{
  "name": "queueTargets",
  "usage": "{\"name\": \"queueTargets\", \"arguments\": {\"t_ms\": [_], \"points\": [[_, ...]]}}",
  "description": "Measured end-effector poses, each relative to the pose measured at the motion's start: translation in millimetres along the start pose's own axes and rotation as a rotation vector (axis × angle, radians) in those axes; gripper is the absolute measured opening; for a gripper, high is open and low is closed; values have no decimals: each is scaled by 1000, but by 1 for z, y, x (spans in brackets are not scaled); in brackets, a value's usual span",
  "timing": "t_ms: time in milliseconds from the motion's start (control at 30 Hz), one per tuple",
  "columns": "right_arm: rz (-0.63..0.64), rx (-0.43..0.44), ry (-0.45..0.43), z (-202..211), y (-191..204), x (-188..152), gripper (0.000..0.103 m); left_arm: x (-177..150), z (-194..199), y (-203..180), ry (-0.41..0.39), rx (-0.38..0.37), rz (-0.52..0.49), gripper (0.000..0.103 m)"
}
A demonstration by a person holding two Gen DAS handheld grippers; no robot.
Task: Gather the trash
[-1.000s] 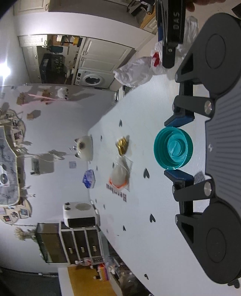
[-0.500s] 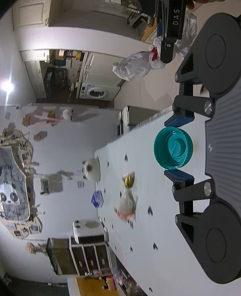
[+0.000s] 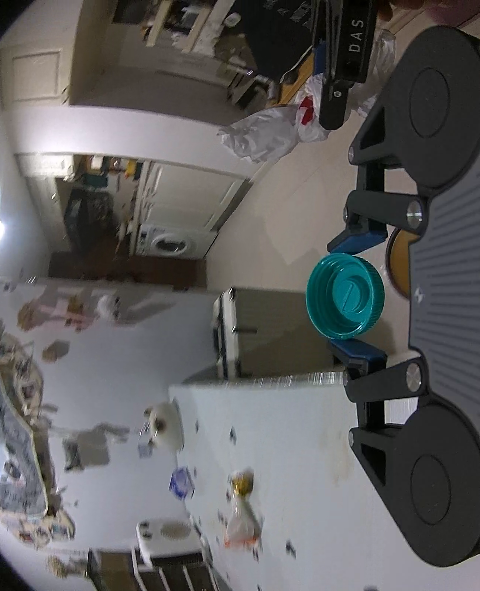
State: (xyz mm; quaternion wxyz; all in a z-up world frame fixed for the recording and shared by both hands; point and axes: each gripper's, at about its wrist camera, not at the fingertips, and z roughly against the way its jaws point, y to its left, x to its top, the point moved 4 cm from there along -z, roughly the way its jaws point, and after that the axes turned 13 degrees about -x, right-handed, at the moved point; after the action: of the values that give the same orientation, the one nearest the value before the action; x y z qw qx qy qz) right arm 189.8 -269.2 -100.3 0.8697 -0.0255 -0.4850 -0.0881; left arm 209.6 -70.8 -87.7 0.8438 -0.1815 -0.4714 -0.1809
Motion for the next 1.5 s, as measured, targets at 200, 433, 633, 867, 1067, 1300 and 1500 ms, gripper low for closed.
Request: {"name": "queueTargets", "arguments": {"t_ms": [200, 433, 633, 867, 1067, 1300, 1500], "points": [[-33, -60, 51, -30, -42, -13, 52, -7, -54, -25, 62, -54, -7, 50], [-60, -102, 126, -73, -78, -33, 52, -25, -120, -41, 141, -92, 9, 50], [-88, -123, 209, -122, -100, -59, 52, -60, -182, -25, 234, -71, 88, 50], [-92, -128, 329, -188, -109, -100, 52, -114, -253, 10, 337, -44, 203, 50], [-91, -116, 426, -251, -103, -134, 52, -151, -318, 38, 374, -48, 286, 50], [-70, -90, 486, -307, -89, -158, 52, -186, -385, 71, 366, -52, 367, 54], [-2, -67, 504, -351, -73, -167, 52, -216, -407, 101, 426, 47, 408, 81]]}}
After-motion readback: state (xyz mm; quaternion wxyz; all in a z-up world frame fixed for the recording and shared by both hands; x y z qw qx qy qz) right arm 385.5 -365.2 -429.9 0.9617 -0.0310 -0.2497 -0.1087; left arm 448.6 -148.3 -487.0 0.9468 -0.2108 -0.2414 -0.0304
